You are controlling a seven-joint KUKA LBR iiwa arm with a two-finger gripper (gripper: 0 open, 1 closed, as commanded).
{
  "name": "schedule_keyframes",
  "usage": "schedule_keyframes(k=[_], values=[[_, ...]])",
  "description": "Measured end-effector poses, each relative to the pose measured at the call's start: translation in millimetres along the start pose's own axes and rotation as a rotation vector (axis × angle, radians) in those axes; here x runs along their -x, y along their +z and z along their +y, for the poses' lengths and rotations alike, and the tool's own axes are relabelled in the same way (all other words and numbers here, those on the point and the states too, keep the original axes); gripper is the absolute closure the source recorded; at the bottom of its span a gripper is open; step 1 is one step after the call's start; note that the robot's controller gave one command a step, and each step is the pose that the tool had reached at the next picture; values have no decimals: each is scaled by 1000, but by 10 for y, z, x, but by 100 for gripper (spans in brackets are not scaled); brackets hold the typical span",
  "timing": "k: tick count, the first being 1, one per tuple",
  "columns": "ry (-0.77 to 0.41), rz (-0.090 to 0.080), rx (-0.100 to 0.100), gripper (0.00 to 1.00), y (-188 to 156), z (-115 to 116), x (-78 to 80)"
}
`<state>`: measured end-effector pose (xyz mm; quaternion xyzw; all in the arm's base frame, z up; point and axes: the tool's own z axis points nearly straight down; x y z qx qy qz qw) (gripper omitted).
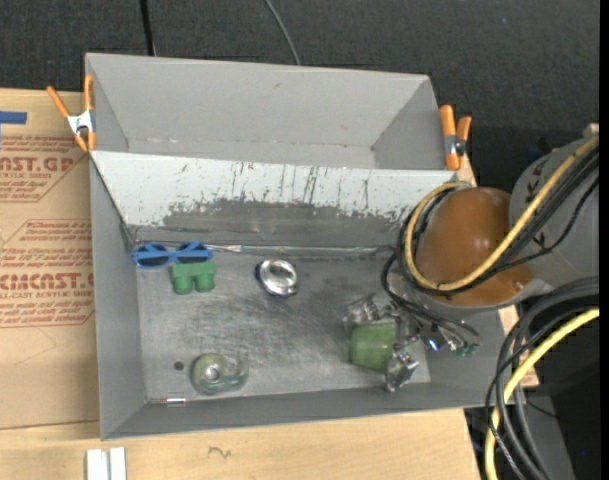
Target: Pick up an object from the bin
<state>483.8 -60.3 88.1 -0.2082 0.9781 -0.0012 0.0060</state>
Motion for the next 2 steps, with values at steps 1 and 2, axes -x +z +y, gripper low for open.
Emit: schedule_keyframes(k=[1, 2], values=[[1, 2, 1, 100, -6, -1, 5], [-18, 2, 0, 100, -1848, -81, 97]])
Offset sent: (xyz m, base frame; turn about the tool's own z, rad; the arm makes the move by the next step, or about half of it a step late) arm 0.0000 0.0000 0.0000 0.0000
